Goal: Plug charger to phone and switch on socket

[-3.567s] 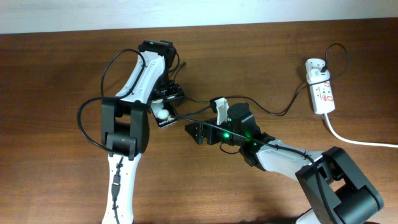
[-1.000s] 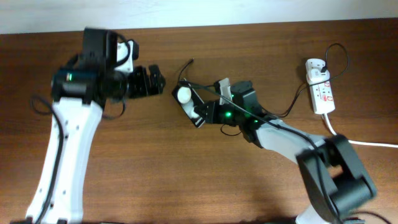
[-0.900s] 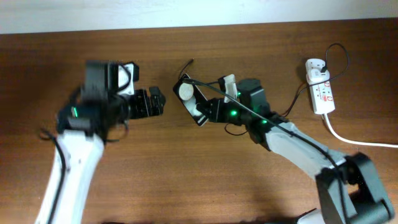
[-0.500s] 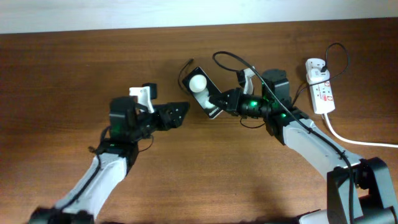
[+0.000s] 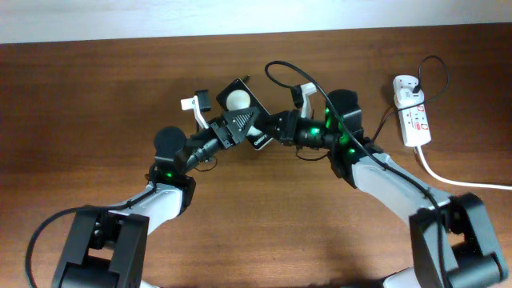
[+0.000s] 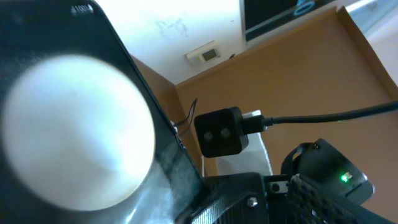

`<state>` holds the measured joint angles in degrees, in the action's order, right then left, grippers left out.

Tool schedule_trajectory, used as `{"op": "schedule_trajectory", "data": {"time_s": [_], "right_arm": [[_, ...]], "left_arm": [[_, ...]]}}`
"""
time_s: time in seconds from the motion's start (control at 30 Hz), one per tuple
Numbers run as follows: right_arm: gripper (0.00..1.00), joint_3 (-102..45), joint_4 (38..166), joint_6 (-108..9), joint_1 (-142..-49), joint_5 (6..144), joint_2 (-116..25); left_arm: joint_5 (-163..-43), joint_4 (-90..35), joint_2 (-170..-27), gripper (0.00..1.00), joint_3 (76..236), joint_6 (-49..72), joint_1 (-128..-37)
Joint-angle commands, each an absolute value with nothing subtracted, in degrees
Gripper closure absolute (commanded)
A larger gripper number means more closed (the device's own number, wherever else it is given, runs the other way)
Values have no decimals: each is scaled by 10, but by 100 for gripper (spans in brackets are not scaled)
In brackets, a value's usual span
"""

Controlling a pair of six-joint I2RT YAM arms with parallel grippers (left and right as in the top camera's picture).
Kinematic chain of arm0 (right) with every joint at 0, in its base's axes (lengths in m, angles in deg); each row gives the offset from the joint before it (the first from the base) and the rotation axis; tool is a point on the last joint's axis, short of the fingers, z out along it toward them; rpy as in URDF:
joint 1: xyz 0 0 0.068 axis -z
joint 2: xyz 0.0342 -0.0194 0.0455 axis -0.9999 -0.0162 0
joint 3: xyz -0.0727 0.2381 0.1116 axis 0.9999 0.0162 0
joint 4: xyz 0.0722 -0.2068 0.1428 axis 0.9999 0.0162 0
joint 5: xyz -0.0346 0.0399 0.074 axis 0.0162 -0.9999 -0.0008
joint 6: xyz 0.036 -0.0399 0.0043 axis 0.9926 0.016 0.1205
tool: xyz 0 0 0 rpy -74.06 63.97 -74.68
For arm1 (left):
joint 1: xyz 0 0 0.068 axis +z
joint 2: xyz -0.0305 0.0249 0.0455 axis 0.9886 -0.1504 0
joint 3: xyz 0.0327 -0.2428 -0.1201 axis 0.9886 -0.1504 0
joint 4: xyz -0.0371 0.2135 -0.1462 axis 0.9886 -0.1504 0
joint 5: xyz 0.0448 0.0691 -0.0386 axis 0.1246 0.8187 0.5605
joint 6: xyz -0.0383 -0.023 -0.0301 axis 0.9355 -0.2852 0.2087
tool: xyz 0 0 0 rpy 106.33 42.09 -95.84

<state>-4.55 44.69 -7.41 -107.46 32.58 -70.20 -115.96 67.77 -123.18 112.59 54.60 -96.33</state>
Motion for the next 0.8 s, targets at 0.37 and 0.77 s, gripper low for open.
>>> {"op": "schedule_trajectory", "data": {"time_s": [0.37,0.77], "right_arm": [[96,-47,407,-58,-1109,357,-738],[96,-47,468,-73,-1109,322,-738]], "left_arm": [[-1162,736,-1234,48,1129,638,-964],[-1155,735,-1234,78,1129,642,-954]]}}
